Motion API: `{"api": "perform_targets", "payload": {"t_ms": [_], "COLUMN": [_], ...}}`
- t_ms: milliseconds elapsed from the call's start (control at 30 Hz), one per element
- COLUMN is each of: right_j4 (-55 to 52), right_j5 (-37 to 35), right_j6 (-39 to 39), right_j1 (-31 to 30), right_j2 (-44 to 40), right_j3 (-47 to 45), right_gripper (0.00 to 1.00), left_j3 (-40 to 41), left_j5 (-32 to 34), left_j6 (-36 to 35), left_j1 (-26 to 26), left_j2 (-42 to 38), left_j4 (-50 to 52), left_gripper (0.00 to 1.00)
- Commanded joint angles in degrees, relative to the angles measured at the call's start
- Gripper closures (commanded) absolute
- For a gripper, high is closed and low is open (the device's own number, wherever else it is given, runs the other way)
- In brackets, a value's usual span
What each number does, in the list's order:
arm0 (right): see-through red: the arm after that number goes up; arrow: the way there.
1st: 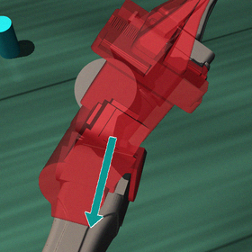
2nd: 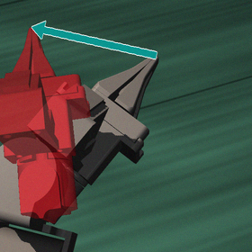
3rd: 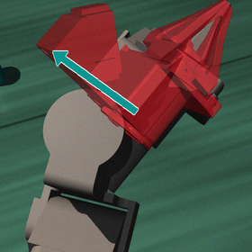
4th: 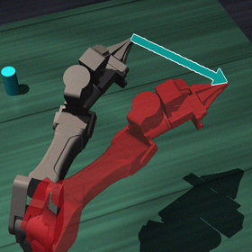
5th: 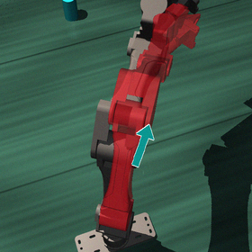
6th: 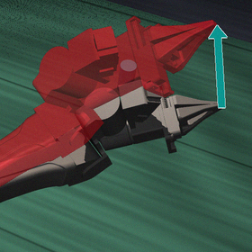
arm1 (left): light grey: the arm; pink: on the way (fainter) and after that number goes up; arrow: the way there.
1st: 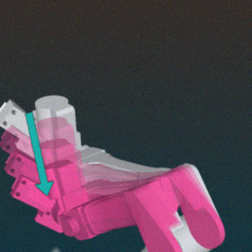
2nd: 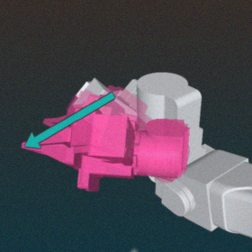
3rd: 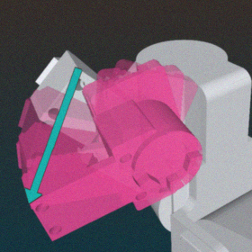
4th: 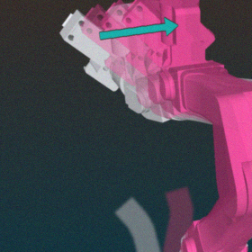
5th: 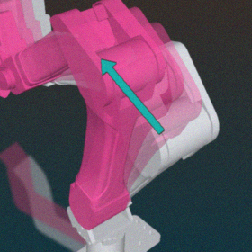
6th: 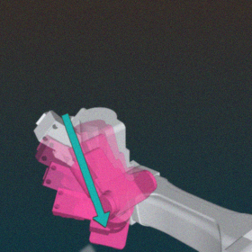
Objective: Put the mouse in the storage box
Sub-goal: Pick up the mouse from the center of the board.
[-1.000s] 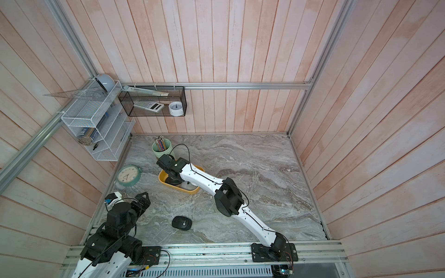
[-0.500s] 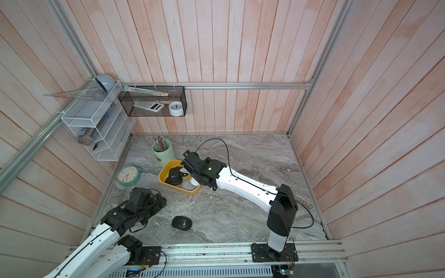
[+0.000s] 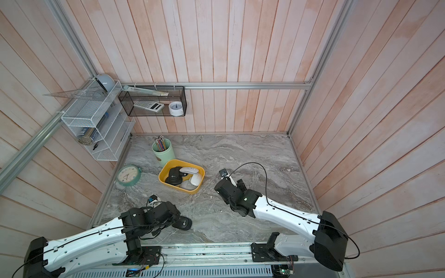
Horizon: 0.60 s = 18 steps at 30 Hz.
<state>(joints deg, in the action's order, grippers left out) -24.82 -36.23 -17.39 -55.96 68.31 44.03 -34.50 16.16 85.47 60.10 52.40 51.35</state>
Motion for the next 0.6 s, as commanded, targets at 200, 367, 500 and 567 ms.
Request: {"api": "perform_targets", "payload": {"t_ms": [200, 367, 500, 567], "right_j4": [9.06, 11.0, 11.17, 11.24], "right_j5": [-0.35, 0.02, 0.41, 0.58], "right_j6": [-3.72, -3.71, -3.64, -3.65], "right_j1": [1.95, 2.52, 2.58, 2.61], "right_j2": [-6.23, -9.15, -9.49, -9.45], "right_j3": [-10.54, -12.75, -12.92, -12.94], "right_gripper": [0.27, 0.25, 0.25, 0.25], "left_j3": [-8.29, -8.77, -8.57, -8.34], "left_j5": [3.95, 4.19, 2.56, 1.34], "left_j6": [6.72, 9.78, 10.34, 10.28], "left_j1": [2.99, 3.58, 3.63, 3.65], "left_j2": [13.23, 15.05, 16.42, 17.72], "left_j4": [-0.25, 1.46, 1.29, 0.6], "left_gripper": [0.0, 0.0, 0.0, 0.0]}}
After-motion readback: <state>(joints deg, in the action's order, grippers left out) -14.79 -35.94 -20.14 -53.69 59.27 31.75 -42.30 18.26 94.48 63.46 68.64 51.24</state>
